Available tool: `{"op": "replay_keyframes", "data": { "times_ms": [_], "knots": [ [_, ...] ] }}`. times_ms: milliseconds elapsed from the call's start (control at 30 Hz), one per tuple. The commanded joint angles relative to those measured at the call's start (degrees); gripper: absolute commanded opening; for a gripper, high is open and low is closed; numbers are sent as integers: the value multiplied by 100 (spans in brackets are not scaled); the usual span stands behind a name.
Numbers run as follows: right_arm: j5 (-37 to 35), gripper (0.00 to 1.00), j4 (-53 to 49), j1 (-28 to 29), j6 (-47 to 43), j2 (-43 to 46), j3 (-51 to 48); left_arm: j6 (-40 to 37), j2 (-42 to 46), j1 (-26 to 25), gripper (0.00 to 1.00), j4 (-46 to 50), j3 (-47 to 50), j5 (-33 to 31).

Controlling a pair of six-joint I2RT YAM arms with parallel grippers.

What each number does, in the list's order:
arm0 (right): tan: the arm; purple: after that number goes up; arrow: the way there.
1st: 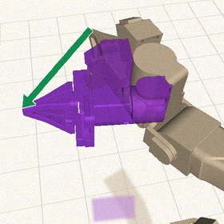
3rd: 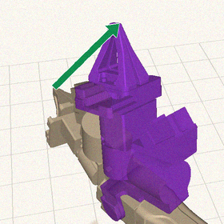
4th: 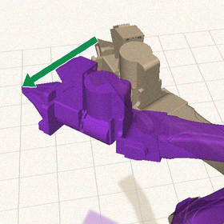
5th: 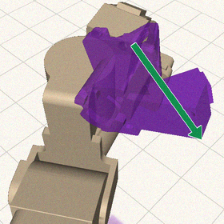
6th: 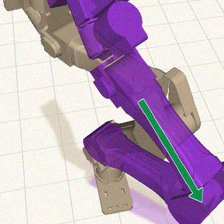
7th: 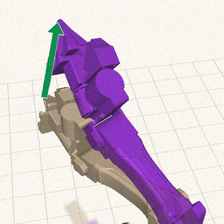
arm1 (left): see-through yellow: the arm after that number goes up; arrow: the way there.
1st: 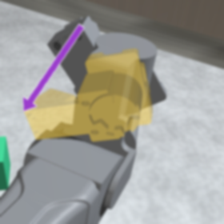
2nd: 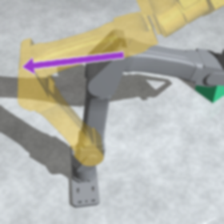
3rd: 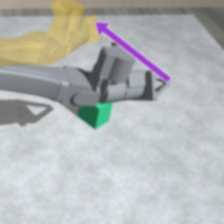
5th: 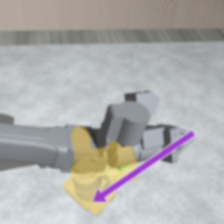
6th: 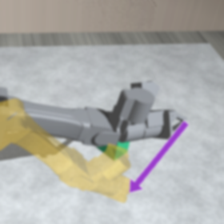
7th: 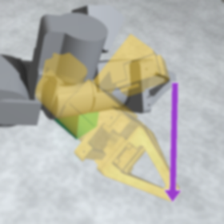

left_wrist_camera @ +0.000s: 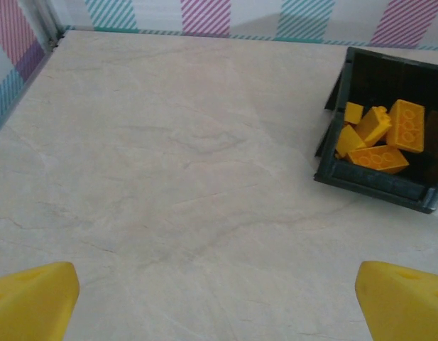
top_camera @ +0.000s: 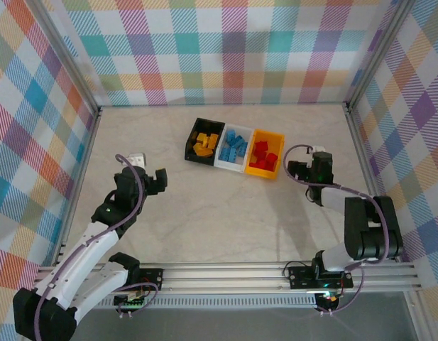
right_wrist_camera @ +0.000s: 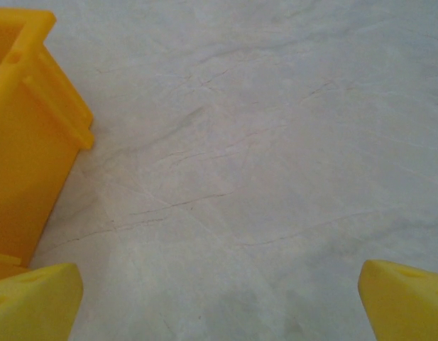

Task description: Sort the legos into containers by color

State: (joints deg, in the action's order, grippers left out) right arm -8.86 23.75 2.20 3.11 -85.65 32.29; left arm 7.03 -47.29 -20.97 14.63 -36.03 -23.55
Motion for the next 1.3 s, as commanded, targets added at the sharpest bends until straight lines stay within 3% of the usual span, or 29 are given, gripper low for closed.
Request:
{"op": "replay_keyframes", "data": {
  "times_ms": [0, 200, 433, 667, 1033, 1267],
  "knots": [
    [405, 100, 1117, -35, -210, -99, -257, -315, -73, 207, 100, -124, -53, -151],
    [557, 100, 2728, -48, -246, -251, -1020, -555, -500, 875, 100, -786, 153, 0],
    [684, 100, 2491, -48, -295, -213, -940, -671, -1693, 1174, 100, -2295, 509, -101],
    [743, 100, 2451, -53, -315, -216, -918, -862, -2981, 1196, 100, -2724, 225, 243],
    [901, 100, 2359, -123, -288, -216, -875, -694, -3972, 1279, 100, -3618, 44, 865],
    [987, 100, 2329, -165, -264, -213, -859, -1217, -4066, 1355, 100, -4194, 169, 1578]
  ]
}}
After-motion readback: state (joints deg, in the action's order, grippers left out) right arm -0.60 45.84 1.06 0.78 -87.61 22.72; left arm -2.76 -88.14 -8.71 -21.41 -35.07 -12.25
